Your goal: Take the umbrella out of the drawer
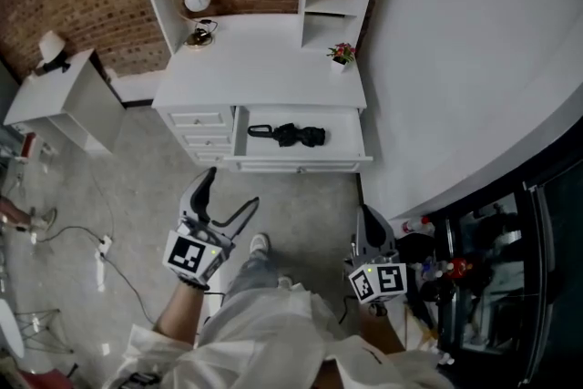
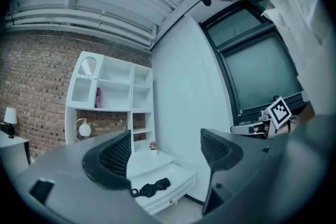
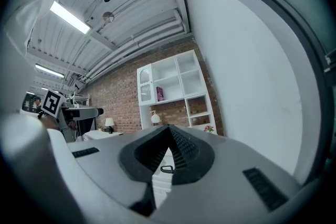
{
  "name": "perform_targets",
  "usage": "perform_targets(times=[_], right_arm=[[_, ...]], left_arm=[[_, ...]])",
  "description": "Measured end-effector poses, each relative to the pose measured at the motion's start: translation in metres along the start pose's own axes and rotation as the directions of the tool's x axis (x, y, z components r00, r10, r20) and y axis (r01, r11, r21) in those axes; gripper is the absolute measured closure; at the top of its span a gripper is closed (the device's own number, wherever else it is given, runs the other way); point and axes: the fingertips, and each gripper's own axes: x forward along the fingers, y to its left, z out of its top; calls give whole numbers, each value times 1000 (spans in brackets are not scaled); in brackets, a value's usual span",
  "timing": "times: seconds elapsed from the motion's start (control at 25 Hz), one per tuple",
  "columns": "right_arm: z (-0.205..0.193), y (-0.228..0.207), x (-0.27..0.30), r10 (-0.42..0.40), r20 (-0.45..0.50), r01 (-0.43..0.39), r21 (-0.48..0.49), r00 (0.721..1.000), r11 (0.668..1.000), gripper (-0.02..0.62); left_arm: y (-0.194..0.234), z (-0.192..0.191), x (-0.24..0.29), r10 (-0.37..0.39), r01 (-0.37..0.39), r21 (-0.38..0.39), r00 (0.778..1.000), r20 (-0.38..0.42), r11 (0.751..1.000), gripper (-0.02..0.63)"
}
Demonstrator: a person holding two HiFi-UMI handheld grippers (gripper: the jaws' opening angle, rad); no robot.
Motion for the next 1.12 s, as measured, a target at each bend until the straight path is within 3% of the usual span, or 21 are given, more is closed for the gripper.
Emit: perform_targets(times=[0.16, 0.36, 0.52, 1.12], right_arm=[[-5, -6, 9, -10, -9, 10, 1, 1000, 1000, 578], [-14, -15, 30, -22, -20, 22, -4, 1000, 1000, 578], [-16, -20, 58, -30, -30, 30, -6, 999, 1000, 578], [-22, -37, 196, -54, -76, 53, -17, 996, 998, 578]], left_arm=[[4, -3, 20, -19, 19, -3, 1000, -2, 1000, 209], [16, -2, 43, -46, 48, -30, 997, 62, 998, 209], [42, -23, 66, -36, 36, -60, 999, 3, 998, 209], [132, -42, 181, -116, 114, -68, 993, -28, 991, 209]])
